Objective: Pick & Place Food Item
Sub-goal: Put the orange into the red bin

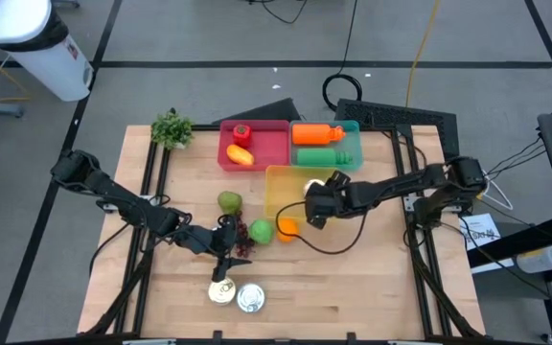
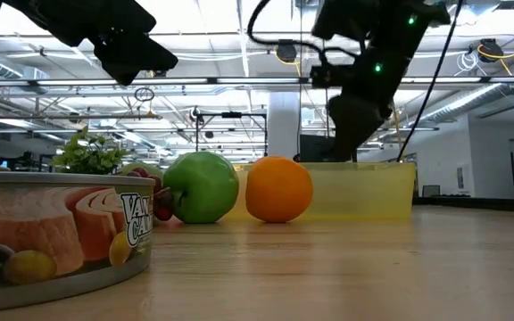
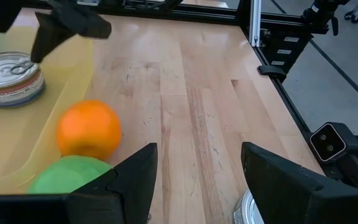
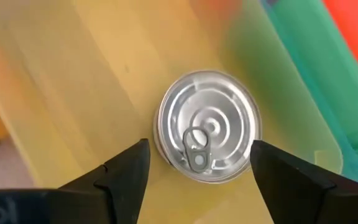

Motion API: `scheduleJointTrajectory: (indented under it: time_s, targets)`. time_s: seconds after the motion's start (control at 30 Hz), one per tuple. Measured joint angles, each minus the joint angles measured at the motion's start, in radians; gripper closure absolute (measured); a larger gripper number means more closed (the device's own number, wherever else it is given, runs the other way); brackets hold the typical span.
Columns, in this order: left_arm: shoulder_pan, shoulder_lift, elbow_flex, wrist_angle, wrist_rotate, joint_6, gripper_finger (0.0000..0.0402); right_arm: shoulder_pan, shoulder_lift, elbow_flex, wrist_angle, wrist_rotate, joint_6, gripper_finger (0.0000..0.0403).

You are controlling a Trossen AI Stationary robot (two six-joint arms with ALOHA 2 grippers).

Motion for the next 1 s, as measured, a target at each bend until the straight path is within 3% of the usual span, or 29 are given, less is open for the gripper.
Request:
scheduleJointTrajectory:
  time_s: [0.23, 0.43, 0.57, 0.7, 1.0]
  targets:
    - [0.000, 0.000, 0.000, 0.000, 0.000, 0.000, 0.0160, 0.033, -0.122, 0.000, 0.025, -0.071, 0.118, 0.0147]
    - [0.000, 0.000, 0.000, 0.001, 0.000, 0.000, 0.0160, 0.151, -0.156, -0.001, 0.231, -0.023, 0.025, 0.0147]
    - [0.000, 0.000, 0.000, 0.008, 0.000, 0.000, 0.0160, 0.235, -0.095, 0.001, 0.422, -0.025, -0.092, 0.0147]
    - [0.000, 0.000, 0.000, 0.026, -0.001, 0.000, 0.0160, 0.284, -0.002, -0.001, 0.507, -0.022, -0.170, 0.0147]
    - [0.000, 0.000, 0.000, 0.086, -0.001, 0.000, 0.0160, 0.254, 0.171, -0.001, 0.504, -0.025, -0.169, 0.0147]
